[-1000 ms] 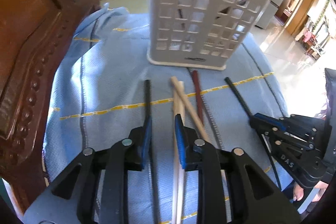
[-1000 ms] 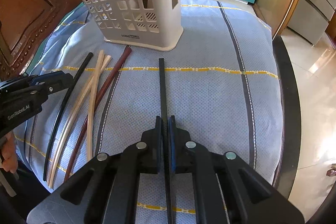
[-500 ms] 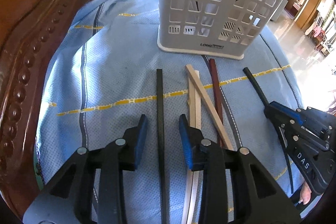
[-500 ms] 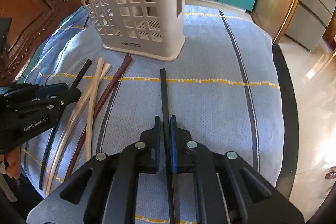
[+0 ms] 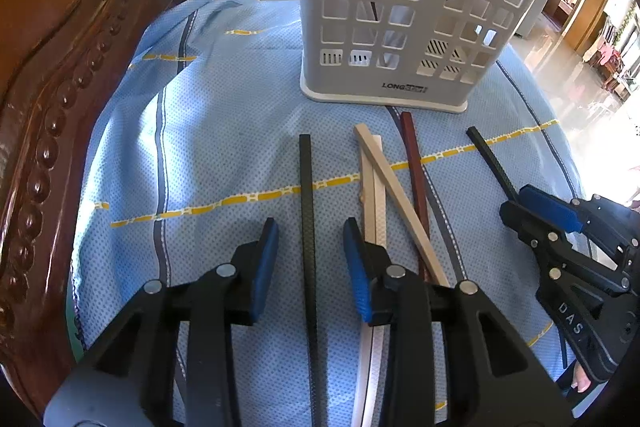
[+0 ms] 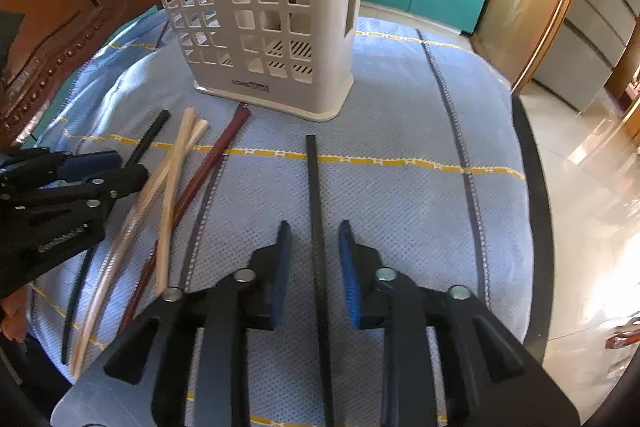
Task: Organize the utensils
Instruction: 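Hold the black chopstick in the right tool while the left tool closes on a black chopstick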
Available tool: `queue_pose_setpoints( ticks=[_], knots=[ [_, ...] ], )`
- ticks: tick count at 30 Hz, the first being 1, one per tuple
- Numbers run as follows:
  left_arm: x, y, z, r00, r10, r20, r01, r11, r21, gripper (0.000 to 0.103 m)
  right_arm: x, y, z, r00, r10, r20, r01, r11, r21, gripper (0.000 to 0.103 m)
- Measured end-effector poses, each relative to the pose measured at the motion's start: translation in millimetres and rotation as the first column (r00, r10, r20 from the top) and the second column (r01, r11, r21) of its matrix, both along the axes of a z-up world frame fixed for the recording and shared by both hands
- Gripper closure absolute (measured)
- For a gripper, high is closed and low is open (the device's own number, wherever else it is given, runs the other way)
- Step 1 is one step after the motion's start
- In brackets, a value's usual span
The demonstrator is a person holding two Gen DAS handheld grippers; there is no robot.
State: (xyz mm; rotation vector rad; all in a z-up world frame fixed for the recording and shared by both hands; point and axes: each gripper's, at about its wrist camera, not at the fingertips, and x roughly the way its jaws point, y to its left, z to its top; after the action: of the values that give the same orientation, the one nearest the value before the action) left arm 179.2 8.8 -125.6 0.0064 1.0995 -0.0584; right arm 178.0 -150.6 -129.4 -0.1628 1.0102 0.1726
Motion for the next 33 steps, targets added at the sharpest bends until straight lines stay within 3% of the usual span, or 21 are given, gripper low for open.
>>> queue_pose_setpoints(
  ticks=[33],
  knots=[
    [4,2,-3,1.000,0.013,0.003,-0.013,1.000,0.010,0.054,13,5,-2,0.999,-0.009,0.040,0.008,1.000,0.026,0.072]
  ],
)
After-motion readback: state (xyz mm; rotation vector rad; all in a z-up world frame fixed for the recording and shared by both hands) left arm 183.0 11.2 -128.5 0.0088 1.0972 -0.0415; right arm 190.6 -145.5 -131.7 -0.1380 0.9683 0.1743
